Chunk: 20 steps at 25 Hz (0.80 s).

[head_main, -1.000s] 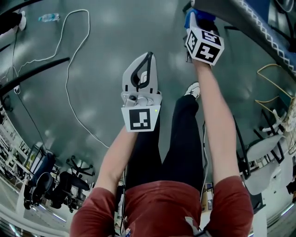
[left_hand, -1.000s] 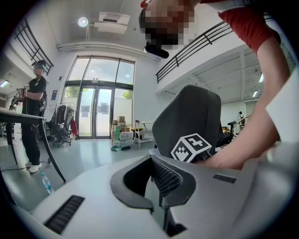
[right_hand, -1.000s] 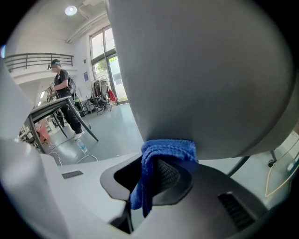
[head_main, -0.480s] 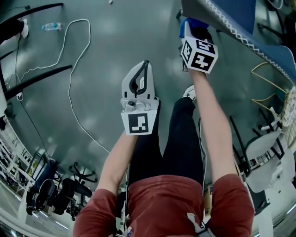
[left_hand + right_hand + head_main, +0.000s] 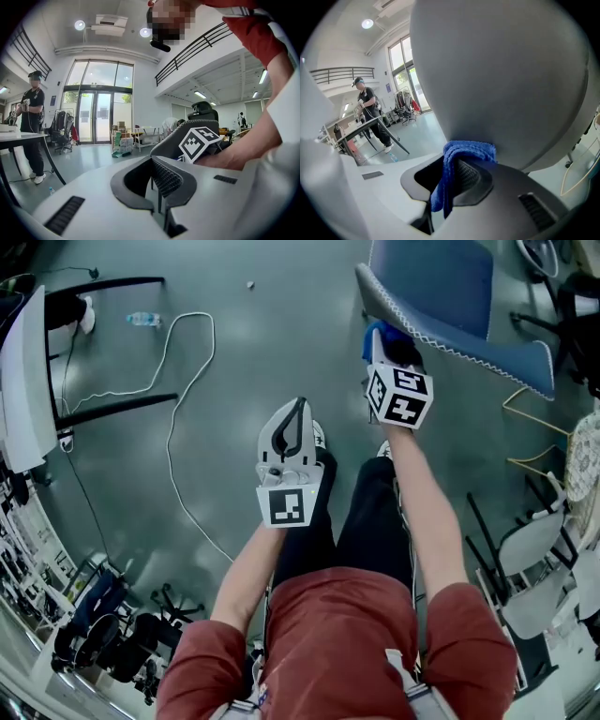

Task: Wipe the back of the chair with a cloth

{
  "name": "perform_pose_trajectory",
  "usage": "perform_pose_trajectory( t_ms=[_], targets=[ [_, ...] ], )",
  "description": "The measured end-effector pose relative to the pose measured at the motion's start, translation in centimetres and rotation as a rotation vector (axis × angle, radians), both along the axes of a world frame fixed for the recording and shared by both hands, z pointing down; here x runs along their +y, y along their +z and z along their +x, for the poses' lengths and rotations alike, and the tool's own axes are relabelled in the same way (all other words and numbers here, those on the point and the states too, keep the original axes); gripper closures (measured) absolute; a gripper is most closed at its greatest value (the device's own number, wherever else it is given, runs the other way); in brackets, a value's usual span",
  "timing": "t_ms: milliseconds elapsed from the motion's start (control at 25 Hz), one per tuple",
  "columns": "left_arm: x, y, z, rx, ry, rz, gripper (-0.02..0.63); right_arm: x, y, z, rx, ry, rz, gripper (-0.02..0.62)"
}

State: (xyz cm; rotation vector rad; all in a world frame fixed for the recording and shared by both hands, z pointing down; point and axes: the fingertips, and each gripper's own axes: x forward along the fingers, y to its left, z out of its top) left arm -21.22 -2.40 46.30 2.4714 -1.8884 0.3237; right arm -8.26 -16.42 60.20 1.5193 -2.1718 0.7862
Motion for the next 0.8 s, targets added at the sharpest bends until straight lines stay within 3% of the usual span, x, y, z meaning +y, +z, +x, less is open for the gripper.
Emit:
perform_pose_trajectory(
  t_ms=[440,800],
  targets=[
    [4.1,-6.5,1.8,0.021,-0.026,-0.066,0.592,3.5,-12.0,1.5,-0.024,-0.034,0.032,0.534],
    [3.8,-11.6,0.6,0.043,-0.071,-0.035,0.593,4.3,-14.8,1.8,-0.013,-0.04,0.034,0.534]
  ],
)
